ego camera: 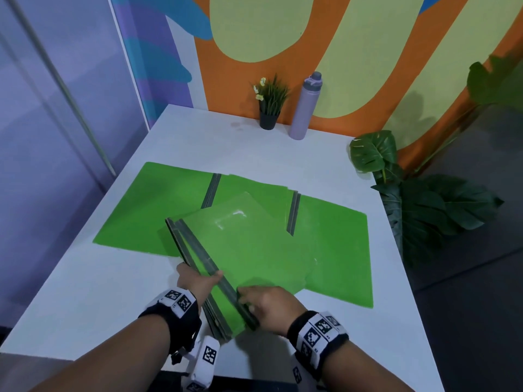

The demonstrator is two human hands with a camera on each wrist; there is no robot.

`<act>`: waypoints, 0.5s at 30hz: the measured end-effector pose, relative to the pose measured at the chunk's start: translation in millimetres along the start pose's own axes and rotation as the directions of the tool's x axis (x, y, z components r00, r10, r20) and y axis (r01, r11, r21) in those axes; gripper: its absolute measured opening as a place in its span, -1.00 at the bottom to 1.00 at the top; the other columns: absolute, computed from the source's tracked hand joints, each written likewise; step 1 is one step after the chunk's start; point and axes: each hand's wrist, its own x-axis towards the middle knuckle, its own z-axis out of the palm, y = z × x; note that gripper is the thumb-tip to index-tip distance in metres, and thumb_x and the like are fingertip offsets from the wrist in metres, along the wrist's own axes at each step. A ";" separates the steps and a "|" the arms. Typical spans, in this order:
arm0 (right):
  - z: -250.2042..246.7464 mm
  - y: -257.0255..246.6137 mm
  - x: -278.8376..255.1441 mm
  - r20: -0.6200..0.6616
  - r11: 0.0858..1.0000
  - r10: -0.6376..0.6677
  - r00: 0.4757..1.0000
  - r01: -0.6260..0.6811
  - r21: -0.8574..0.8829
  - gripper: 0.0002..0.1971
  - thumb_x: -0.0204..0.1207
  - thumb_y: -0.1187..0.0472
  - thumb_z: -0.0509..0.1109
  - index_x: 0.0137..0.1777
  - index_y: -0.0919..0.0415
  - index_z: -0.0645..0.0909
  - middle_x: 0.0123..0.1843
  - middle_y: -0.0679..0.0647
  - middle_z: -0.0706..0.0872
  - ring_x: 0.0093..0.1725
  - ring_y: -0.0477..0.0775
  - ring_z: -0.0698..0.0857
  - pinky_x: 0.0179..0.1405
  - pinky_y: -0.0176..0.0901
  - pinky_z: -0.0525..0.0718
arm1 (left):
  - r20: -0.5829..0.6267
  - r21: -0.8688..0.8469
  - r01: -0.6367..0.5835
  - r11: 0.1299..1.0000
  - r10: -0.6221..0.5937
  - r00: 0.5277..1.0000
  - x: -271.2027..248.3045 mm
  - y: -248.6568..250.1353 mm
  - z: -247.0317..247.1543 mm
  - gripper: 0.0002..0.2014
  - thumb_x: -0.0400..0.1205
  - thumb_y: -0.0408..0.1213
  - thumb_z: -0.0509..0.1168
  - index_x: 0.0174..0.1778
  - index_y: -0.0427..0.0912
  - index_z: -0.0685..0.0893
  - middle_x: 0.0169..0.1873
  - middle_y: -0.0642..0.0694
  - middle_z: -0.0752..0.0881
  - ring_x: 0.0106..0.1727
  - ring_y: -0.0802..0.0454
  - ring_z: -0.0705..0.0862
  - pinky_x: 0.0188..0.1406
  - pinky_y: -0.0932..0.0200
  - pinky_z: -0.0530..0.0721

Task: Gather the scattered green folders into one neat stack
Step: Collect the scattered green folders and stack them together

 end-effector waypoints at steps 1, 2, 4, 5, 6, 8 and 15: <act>-4.3 3.9 -0.8 -0.009 0.994 0.069 0.998 -0.068 0.082 -0.55 0.50 0.37 0.33 0.33 -0.06 0.56 0.41 -0.03 0.63 0.29 0.04 0.63 0.33 0.05 0.60 | -0.006 0.002 -0.018 1.000 0.018 1.000 -0.4 0.8 -0.1 -0.14 0.42 -0.21 0.57 0.50 -0.35 0.19 0.46 -0.48 0.43 0.42 -0.44 0.49 0.35 -0.31 0.57; -9.0 10.7 -1.3 -0.046 0.979 0.149 0.988 -0.141 0.151 -0.54 0.53 0.34 0.32 0.36 -0.13 0.52 0.42 -0.08 0.61 0.31 -0.01 0.62 0.37 0.01 0.57 | 0.007 0.003 -0.030 1.000 0.030 1.000 0.0 1.9 -1.3 -0.20 0.46 -0.29 0.54 0.49 -0.33 0.20 0.46 -0.46 0.43 0.42 -0.43 0.48 0.36 -0.29 0.56; -21.0 30.2 -0.4 -0.188 0.951 0.282 0.941 -0.248 0.186 -0.57 0.60 0.25 0.28 0.44 -0.09 0.45 0.50 -0.06 0.51 0.42 -0.01 0.52 0.49 -0.03 0.42 | 0.070 -0.020 -0.053 0.998 0.054 0.996 3.7 5.3 -8.3 -0.19 0.50 -0.37 0.50 0.56 -0.27 0.15 0.54 -0.41 0.35 0.50 -0.40 0.41 0.42 -0.27 0.49; -26.9 42.2 -0.2 -0.240 0.931 0.353 0.904 -0.316 0.180 -0.55 0.62 0.21 0.26 0.50 -0.02 0.41 0.56 -0.01 0.44 0.48 0.03 0.45 0.54 -0.03 0.34 | 0.108 -0.032 -0.072 0.997 0.075 0.991 6.0 6.4 -12.9 -0.15 0.51 -0.39 0.48 0.61 -0.22 0.09 0.61 -0.36 0.28 0.56 -0.37 0.35 0.46 -0.28 0.43; -33.7 53.1 -1.1 -0.267 0.899 0.435 0.860 -0.395 0.192 -0.52 0.62 0.18 0.26 0.54 0.04 0.34 0.61 0.04 0.35 0.54 0.08 0.37 0.57 -0.01 0.28 | 0.149 -0.044 -0.097 0.994 0.103 0.983 9.8 5.9 -17.3 -0.11 0.52 -0.40 0.47 0.65 -0.17 0.04 0.65 -0.30 0.22 0.61 -0.34 0.29 0.51 -0.29 0.38; -45.7 71.1 -4.2 -0.252 0.806 0.585 0.771 -0.518 0.286 -0.43 0.61 0.14 0.27 0.61 0.09 0.22 0.67 0.12 0.21 0.59 0.16 0.29 0.58 0.09 0.24 | 0.241 -0.070 -0.153 0.986 0.166 0.956 11.0 7.1 -25.4 -0.13 0.53 -0.46 0.44 0.66 -0.08 0.07 0.66 -0.21 0.24 0.65 -0.30 0.24 0.57 -0.30 0.31; -55.8 92.2 -28.0 -0.008 0.349 0.754 0.657 -0.390 0.852 -0.27 0.60 -0.02 0.29 0.66 0.11 0.00 0.68 0.18 0.14 0.61 0.27 0.20 0.56 0.27 0.22 | 0.479 -0.021 -0.252 0.968 0.231 0.847 -5.2 29.1 -20.4 -0.27 0.70 -0.20 0.21 0.71 -0.02 -0.06 0.70 -0.02 0.13 0.71 -0.09 0.10 0.69 -0.16 0.07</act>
